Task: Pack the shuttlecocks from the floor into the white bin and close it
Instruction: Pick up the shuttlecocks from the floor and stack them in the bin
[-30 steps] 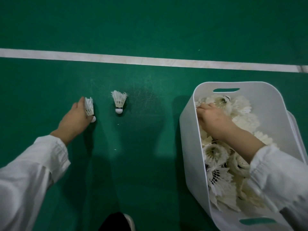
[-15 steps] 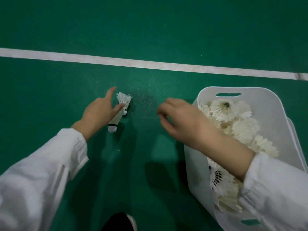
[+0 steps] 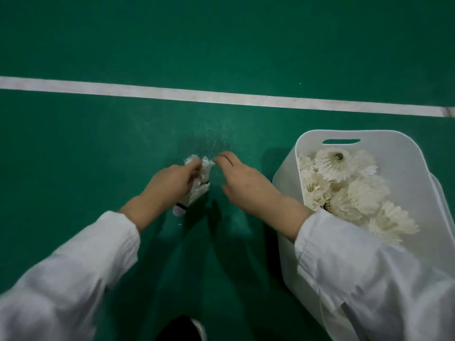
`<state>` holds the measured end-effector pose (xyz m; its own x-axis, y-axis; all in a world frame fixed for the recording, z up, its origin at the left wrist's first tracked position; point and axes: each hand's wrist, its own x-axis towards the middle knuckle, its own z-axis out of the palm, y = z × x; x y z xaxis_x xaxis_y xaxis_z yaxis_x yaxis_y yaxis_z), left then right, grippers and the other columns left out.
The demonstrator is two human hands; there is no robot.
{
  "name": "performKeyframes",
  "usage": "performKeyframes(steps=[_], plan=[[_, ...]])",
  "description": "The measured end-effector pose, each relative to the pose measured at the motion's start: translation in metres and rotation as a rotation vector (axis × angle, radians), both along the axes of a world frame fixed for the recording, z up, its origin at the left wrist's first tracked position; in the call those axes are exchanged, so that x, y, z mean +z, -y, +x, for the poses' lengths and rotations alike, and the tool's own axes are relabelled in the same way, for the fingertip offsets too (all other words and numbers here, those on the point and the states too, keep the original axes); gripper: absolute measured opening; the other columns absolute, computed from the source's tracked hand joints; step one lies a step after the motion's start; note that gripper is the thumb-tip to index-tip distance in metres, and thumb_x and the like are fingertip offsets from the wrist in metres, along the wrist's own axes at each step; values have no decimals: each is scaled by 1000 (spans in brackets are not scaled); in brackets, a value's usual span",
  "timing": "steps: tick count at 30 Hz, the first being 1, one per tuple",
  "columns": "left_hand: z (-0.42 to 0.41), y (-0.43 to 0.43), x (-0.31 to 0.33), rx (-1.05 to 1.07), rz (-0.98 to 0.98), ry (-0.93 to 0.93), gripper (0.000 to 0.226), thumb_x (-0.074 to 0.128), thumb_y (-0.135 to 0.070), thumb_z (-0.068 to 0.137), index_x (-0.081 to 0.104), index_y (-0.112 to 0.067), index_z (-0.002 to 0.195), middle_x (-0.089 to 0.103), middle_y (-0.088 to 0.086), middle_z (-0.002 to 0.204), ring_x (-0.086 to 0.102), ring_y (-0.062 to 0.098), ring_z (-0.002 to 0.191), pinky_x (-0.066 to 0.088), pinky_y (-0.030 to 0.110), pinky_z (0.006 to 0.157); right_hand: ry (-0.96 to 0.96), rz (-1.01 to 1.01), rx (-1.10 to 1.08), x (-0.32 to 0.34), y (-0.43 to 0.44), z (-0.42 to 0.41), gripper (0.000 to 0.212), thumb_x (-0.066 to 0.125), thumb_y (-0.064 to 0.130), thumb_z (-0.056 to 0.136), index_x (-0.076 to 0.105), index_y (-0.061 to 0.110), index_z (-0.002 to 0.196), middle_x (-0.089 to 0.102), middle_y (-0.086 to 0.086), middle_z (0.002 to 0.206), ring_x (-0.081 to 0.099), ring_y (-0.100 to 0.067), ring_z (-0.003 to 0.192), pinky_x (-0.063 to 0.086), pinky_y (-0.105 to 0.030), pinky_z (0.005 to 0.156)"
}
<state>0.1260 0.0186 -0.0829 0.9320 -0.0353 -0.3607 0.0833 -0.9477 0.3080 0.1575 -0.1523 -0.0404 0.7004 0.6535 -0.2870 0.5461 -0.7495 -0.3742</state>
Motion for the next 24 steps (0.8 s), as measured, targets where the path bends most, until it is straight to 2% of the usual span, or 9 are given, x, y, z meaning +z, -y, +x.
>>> performKeyframes(steps=[2, 5, 8, 10, 14, 17, 19, 21, 24], plan=[[-11, 14, 33, -92, -31, 76, 28, 44, -16, 90, 43, -24, 117, 65, 18, 94, 60, 36, 79, 38, 35, 59, -3, 88, 24, 12, 5, -2, 51, 50, 3, 86, 35, 10, 134, 32, -6, 143, 56, -36, 107, 49, -48, 84], [-22, 33, 86, -223, -118, 219, 24, 49, -19, 91, 33, -33, 101, 67, 15, 88, 60, 37, 74, 34, 33, 55, 46, 159, 36, 45, 24, -3, 34, 54, 9, 86, 48, 9, 119, 47, -8, 127, 57, -31, 104, 48, -44, 82], [-23, 55, 133, -264, -191, 311, 16, 45, -37, 93, 33, -33, 103, 68, 11, 83, 60, 34, 69, 39, 33, 53, 86, 223, -32, 86, 61, -8, 27, 64, 18, 83, 58, 2, 104, 53, -11, 116, 58, -29, 93, 47, -40, 81], [-19, 78, 161, -277, -220, 356, 25, 36, -42, 94, 35, -28, 115, 67, 9, 83, 59, 33, 70, 43, 36, 58, 114, 256, -122, 111, 95, -14, 27, 65, 23, 84, 60, 1, 100, 53, -10, 114, 57, -26, 89, 44, -36, 81], [-17, 135, 203, -369, -299, 358, 32, 28, -41, 96, 40, -19, 117, 51, -5, 89, 48, 20, 79, 31, 30, 66, 153, 172, -288, 143, 177, -34, 25, 52, 27, 93, 58, 4, 102, 46, -4, 127, 51, -13, 85, 35, -22, 78], [-21, 176, 209, -510, -329, 296, 37, 31, -47, 93, 45, -17, 111, 45, -6, 99, 45, 12, 91, 36, 27, 78, 132, 122, -410, 146, 232, -61, 18, 52, 28, 93, 57, 12, 88, 39, 3, 131, 48, -5, 64, 36, -27, 72], [-23, 203, 196, -596, -296, 209, 29, 44, -44, 92, 46, -17, 103, 44, -4, 101, 44, 13, 91, 39, 28, 81, 121, 102, -465, 137, 259, -81, 16, 56, 28, 90, 60, 16, 82, 43, 4, 123, 50, -6, 62, 42, -31, 71], [-28, 221, 178, -629, -271, 172, 12, 52, -28, 91, 45, -18, 89, 46, -1, 96, 49, 17, 88, 42, 33, 79, 94, 80, -493, 119, 271, -94, 19, 59, 29, 88, 66, 11, 86, 51, 4, 111, 54, -14, 70, 42, -30, 70], [-45, 252, 145, -576, -217, 140, 11, 49, -24, 91, 50, -16, 84, 50, -2, 90, 52, 19, 85, 45, 36, 74, 57, 41, -492, 92, 284, -109, 18, 59, 25, 88, 68, 10, 95, 60, 0, 99, 58, -18, 88, 31, -20, 67]])
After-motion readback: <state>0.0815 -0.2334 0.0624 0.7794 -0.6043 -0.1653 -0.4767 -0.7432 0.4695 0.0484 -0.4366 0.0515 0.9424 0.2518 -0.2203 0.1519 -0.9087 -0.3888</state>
